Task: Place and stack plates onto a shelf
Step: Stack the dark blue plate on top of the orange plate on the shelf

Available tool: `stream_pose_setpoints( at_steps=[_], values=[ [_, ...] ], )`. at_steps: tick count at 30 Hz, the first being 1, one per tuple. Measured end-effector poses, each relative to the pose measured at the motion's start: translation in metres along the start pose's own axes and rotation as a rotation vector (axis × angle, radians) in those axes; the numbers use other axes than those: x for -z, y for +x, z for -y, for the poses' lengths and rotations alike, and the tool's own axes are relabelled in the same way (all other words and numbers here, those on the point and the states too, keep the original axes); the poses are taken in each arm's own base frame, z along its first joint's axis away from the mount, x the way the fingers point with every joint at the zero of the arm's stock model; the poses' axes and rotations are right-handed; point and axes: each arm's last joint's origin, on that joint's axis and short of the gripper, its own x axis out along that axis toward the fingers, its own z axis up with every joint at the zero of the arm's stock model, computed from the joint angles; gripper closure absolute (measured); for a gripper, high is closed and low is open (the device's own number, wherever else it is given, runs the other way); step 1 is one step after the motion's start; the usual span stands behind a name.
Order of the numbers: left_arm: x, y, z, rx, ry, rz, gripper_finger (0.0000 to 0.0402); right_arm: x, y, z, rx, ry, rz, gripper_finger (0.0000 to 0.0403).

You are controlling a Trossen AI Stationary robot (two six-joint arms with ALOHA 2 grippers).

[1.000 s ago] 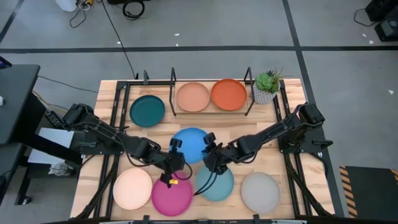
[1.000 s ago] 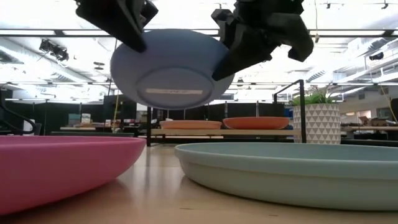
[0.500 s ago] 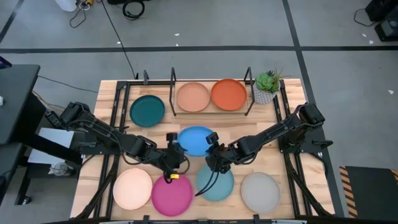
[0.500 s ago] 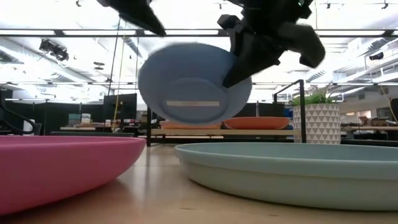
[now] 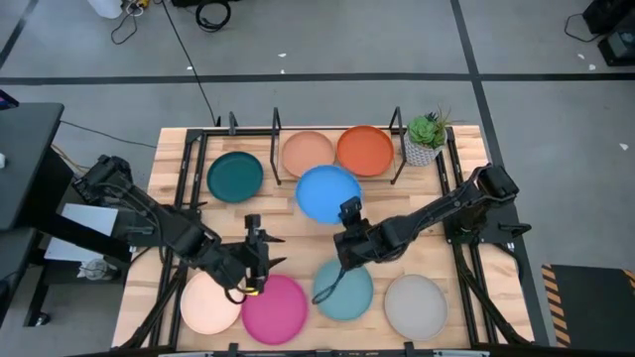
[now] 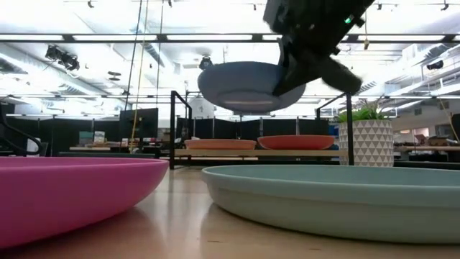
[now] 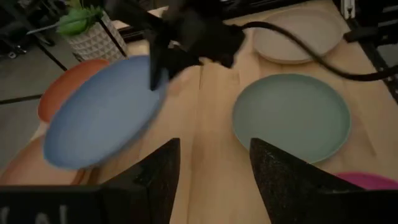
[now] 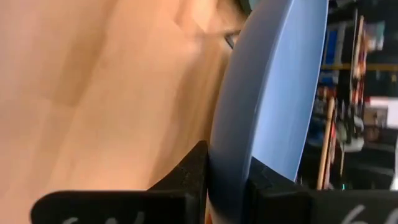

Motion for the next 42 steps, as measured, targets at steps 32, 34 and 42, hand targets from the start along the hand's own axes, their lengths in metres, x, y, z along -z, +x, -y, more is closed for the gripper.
stream_pose_setpoints(
  at_steps=[32, 34, 42],
  values=[
    [0.043, 0.015, 0.011, 0.000, -0.068, -0.016, 0.0203, 0.088, 0.103, 0.069, -0.128, 0.332, -0.452, 0.0350],
    [0.043, 0.015, 0.011, 0.000, -0.067, -0.016, 0.0203, 0.087, 0.103, 0.069, -0.129, 0.325, -0.450, 0.0350],
    [0.043, 0.015, 0.011, 0.000, -0.063, -0.017, 0.0203, 0.086, 0.104, 0.070, -0.132, 0.297, -0.432, 0.0302]
  ],
)
